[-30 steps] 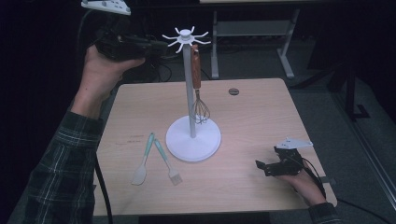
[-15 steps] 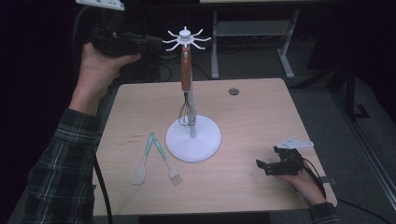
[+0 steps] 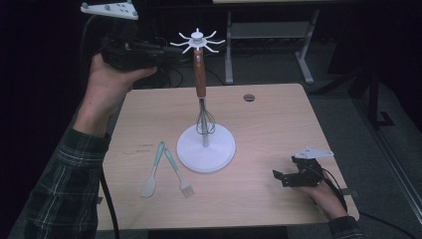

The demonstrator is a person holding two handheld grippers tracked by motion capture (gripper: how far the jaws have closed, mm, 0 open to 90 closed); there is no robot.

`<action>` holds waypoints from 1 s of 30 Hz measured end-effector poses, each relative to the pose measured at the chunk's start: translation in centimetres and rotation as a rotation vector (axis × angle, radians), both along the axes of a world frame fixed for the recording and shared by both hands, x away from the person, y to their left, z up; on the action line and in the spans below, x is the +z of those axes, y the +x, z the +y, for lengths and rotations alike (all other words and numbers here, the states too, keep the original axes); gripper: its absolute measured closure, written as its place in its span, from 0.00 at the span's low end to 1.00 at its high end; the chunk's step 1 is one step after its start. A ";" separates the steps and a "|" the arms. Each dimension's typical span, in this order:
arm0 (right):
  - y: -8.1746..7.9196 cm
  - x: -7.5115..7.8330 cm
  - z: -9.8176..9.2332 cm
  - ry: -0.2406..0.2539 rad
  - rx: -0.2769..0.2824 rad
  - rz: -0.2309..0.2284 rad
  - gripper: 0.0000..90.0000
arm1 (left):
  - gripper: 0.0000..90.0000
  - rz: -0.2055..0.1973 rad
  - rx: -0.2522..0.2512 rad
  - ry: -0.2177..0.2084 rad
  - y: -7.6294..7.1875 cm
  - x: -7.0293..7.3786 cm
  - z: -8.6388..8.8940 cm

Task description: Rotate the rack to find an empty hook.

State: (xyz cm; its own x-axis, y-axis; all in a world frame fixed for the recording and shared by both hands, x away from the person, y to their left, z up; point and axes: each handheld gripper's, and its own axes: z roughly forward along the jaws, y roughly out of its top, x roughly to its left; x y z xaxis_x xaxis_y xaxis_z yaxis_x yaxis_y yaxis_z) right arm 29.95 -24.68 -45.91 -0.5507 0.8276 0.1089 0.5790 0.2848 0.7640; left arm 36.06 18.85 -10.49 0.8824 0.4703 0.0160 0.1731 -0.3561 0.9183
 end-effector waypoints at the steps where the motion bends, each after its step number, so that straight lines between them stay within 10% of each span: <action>1: 0.0 0.0 0.0 0.000 0.000 0.000 0.06 | 1.00 0.000 0.000 0.000 0.0 0.0 0.0; 30: 0.0 0.0 -0.2 -0.006 -0.004 -0.003 0.06 | 1.00 -0.018 0.104 0.021 2.1 -0.5 0.9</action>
State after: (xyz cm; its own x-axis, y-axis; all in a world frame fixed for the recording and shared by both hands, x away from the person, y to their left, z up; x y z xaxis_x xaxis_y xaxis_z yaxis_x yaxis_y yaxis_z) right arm 29.96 -24.85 -45.92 -0.5480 0.8302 0.1023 0.5776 0.2871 0.7642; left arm 38.17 19.72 -11.01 0.8286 0.5583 0.0419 0.1935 -0.3559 0.9143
